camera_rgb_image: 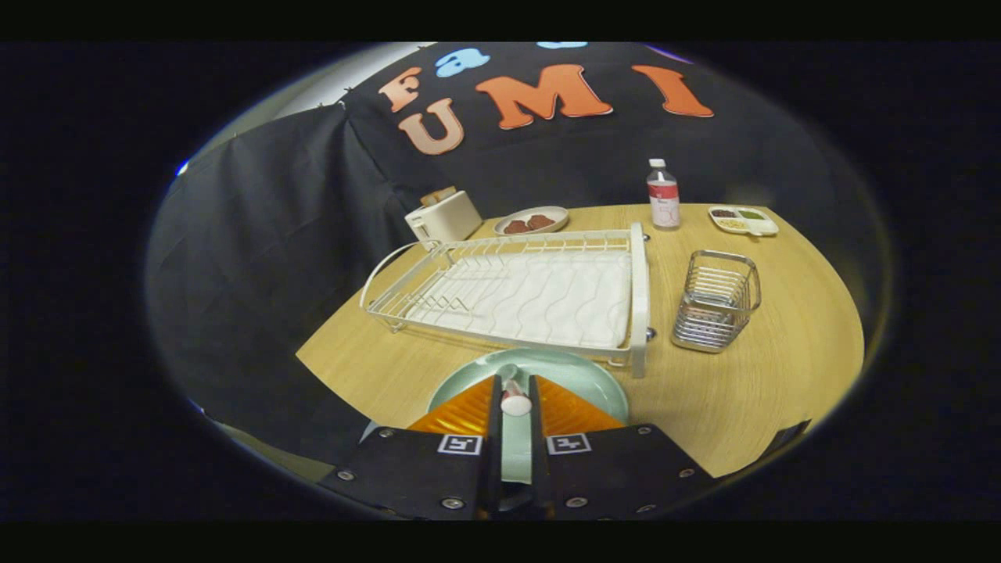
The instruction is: Take the plate from the dish rack, then take the spoon from the basket and place it into the plate.
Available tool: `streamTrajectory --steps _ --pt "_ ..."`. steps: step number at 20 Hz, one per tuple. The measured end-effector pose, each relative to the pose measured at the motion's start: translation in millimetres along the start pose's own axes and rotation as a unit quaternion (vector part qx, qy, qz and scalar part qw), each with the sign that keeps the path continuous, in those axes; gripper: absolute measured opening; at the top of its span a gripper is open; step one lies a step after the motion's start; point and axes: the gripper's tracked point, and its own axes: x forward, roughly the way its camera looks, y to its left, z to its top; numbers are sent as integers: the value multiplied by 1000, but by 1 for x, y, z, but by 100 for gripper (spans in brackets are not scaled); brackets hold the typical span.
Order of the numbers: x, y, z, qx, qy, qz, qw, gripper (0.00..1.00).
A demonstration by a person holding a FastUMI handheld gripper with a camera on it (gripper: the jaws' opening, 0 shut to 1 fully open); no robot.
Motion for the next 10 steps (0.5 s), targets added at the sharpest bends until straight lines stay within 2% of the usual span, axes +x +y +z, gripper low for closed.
streamTrajectory --steps 6,10 --pt "-3 -24 -14 15 19 -35 999 25" --pt "-13 -34 -1 8 3 -56 998 38"
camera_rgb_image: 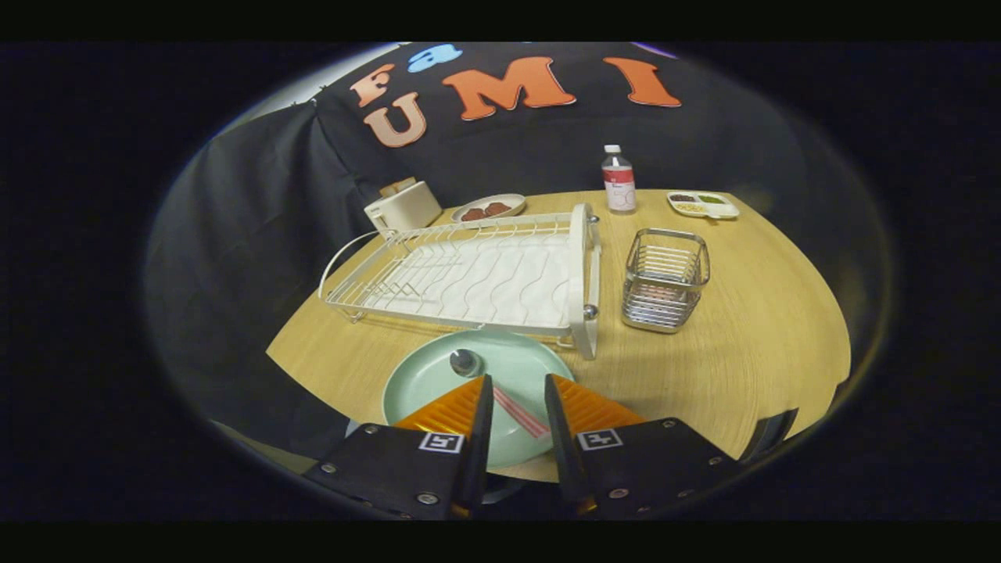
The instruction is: Take the plate from the dish rack, then take the spoon from the basket and place it into the plate.
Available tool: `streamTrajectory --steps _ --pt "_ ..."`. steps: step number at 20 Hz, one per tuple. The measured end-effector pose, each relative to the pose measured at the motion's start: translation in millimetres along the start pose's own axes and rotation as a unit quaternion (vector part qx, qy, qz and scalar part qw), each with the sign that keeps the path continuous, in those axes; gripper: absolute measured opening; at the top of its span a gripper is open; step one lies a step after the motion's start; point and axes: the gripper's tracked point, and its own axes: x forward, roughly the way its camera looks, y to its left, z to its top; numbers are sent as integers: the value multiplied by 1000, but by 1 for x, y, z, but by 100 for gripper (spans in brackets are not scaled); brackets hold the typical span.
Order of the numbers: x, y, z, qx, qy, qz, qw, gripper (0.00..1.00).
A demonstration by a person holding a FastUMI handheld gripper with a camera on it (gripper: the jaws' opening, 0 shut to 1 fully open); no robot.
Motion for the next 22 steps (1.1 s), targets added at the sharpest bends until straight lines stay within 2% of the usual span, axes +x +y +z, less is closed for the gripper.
streamTrajectory --steps 4,9,15,22 --pt "-21 -9 44 2 -51 -18 999 48" --pt "-56 -18 116 6 -142 -33 989 67" --pt "-115 -30 199 -33 -264 -77 961 84" --pt "-164 -26 252 -51 -354 -90 930 91"
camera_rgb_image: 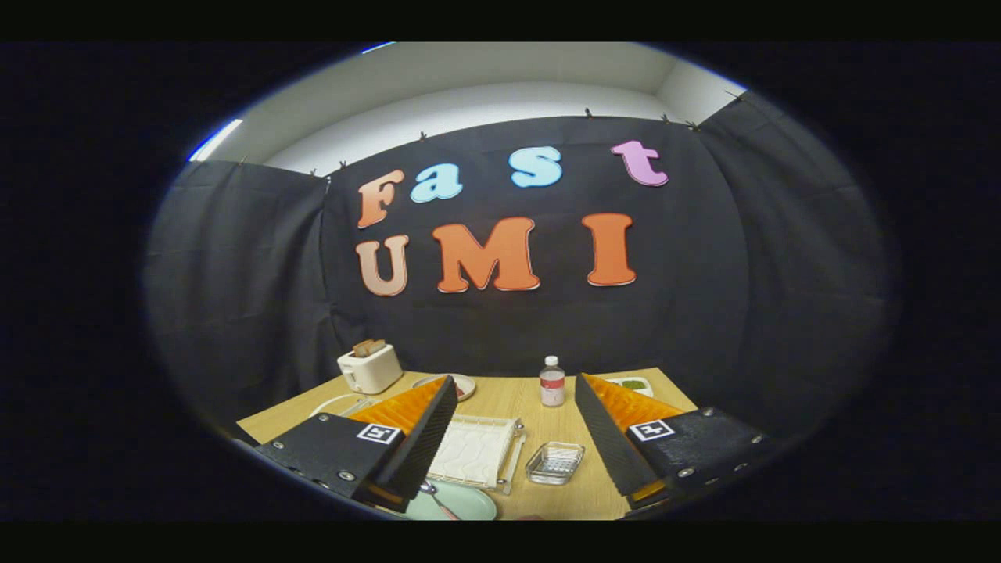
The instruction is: Take the plate from the dish rack, then take the spoon from the basket and place it into the plate.
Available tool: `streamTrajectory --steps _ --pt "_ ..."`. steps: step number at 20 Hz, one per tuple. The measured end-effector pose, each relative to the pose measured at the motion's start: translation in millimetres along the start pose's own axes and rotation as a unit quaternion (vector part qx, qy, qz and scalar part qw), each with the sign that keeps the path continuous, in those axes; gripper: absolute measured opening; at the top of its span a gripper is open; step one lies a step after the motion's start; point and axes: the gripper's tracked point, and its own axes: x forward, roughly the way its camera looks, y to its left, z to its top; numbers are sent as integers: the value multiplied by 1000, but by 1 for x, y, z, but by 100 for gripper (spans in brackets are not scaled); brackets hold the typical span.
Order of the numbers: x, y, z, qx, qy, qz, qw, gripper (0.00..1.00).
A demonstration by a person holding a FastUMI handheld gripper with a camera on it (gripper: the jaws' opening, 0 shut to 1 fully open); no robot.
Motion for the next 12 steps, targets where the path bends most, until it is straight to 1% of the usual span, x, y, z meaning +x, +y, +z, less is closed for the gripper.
streamTrajectory --steps 3,5,9,12 --pt "-1 -2 18 -2 -32 -8 999 93" --pt "-1 -6 25 -6 -43 -16 999 97" --pt "0 -8 38 -9 -58 -28 998 97" --pt "-2 -6 48 -10 -75 -28 997 97"
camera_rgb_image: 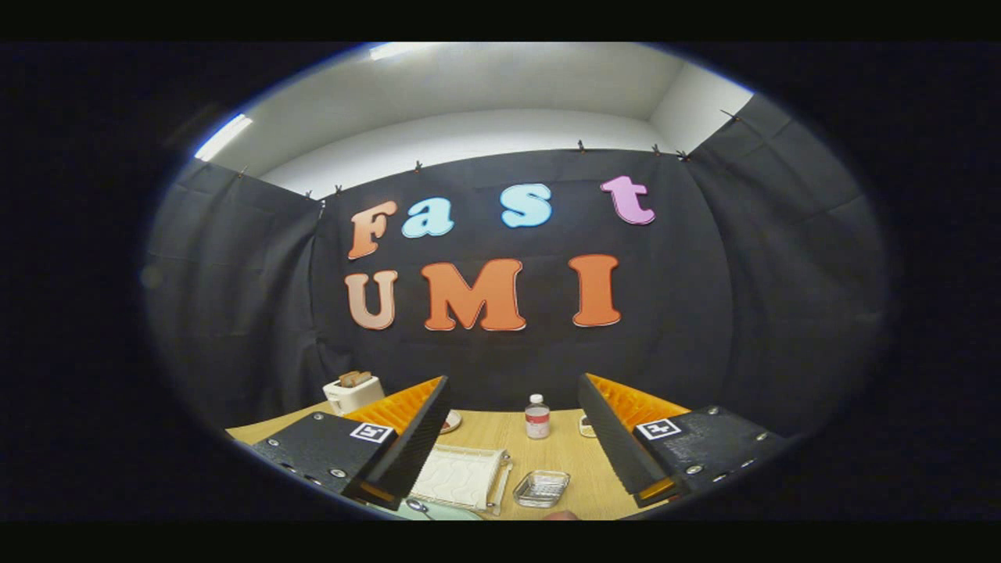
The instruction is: Take the plate from the dish rack, then take the spoon from the basket and place it into the plate.
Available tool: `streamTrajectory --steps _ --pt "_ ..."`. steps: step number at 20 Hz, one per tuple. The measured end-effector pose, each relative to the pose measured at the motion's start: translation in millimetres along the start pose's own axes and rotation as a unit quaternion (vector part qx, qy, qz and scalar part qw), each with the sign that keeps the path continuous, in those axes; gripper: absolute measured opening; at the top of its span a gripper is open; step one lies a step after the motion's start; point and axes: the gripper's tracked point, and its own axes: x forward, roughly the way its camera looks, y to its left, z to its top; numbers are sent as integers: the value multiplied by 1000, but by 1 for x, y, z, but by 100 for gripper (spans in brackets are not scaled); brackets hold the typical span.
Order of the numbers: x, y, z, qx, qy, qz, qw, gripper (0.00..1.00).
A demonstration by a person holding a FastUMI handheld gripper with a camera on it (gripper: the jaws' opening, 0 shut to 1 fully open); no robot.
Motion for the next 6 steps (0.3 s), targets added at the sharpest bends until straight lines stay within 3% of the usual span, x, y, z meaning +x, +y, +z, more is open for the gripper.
streamTrajectory --steps 6 --pt "-3 -10 20 -12 -25 -27 999 97"
